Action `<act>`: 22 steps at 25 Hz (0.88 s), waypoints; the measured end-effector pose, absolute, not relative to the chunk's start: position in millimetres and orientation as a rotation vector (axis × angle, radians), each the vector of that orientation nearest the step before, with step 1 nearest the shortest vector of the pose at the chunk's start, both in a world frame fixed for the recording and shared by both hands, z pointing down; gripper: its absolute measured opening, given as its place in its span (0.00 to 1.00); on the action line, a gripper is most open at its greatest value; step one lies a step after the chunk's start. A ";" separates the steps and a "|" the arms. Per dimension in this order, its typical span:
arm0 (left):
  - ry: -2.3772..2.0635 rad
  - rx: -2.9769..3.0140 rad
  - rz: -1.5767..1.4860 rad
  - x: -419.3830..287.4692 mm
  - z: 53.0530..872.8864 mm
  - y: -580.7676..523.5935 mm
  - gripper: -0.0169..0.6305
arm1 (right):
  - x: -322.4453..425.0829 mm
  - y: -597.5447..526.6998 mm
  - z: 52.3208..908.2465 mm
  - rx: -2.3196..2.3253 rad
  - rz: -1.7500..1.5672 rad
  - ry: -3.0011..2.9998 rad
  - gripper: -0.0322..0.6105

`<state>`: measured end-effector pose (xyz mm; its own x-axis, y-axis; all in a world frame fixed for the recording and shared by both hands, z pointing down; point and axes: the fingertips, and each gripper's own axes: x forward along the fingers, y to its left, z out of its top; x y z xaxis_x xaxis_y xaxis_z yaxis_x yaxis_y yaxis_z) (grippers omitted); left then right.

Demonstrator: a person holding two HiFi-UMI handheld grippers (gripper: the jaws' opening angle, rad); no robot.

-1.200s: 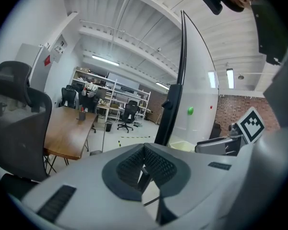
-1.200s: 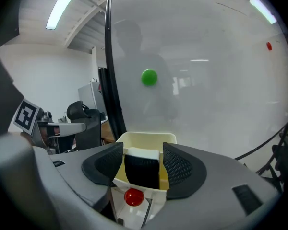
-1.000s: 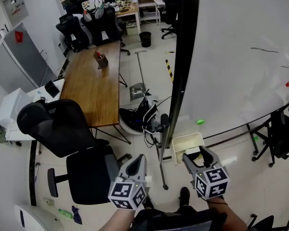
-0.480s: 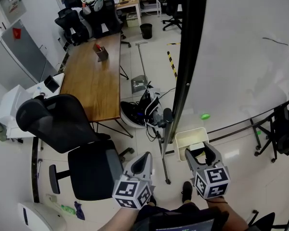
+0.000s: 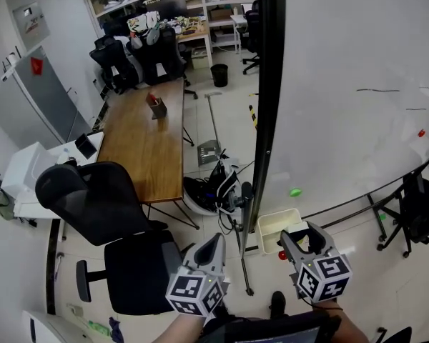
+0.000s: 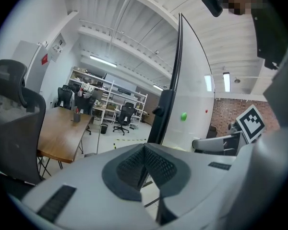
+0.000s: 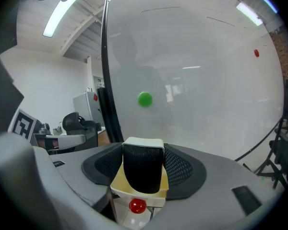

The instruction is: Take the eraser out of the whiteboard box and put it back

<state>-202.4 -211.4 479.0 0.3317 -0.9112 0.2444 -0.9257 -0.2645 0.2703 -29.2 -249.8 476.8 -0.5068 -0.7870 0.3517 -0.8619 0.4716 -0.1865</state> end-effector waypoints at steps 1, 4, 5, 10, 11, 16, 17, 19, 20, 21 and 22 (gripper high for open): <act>-1.633 2.261 0.048 -201.7 469.9 -210.9 0.06 | -29.8 -249.2 466.0 1.418 0.480 -2.518 0.50; -1.653 2.339 0.028 -200.2 440.1 -203.9 0.06 | -32.9 -242.5 434.4 1.396 0.428 -2.570 0.50; -1.661 2.355 0.018 -200.3 429.8 -200.3 0.06 | -33.1 -238.5 423.7 1.393 0.421 -2.590 0.50; -1.693 2.387 -0.064 -205.4 388.5 -190.6 0.06 | -33.5 -225.5 378.0 1.375 0.392 -2.685 0.50; -1.691 2.399 -0.089 -205.6 379.1 -189.0 0.06 | -34.2 -224.4 369.2 1.369 0.380 -2.706 0.50; -1.702 2.518 -0.125 -197.9 332.7 -175.0 0.06 | -33.9 -217.2 326.0 1.357 0.324 -2.790 0.50; -1.702 2.523 -0.133 -198.1 326.5 -173.2 0.06 | -33.4 -215.5 317.7 1.356 0.318 -2.809 0.50; -1.686 2.523 -0.168 -198.8 316.0 -170.0 0.06 | -31.4 -212.4 302.1 1.358 0.301 -2.844 0.50; -1.679 2.520 -0.187 -199.5 311.3 -168.9 0.06 | -30.1 -211.2 295.3 1.358 0.289 -2.858 0.50; -1.678 2.517 -0.203 -200.4 306.9 -167.9 0.06 | -29.0 -210.2 289.3 1.355 0.278 -2.869 0.50; -1.680 2.514 -0.213 -201.2 302.8 -166.9 0.06 | -28.3 -209.0 284.2 1.350 0.267 -2.879 0.50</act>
<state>-201.2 -166.9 302.8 0.3776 -0.9243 -0.0553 -0.9089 -0.3814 0.1689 -28.3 -209.0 284.2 -0.6411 -0.7671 0.0258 -0.7587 0.6283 -0.1719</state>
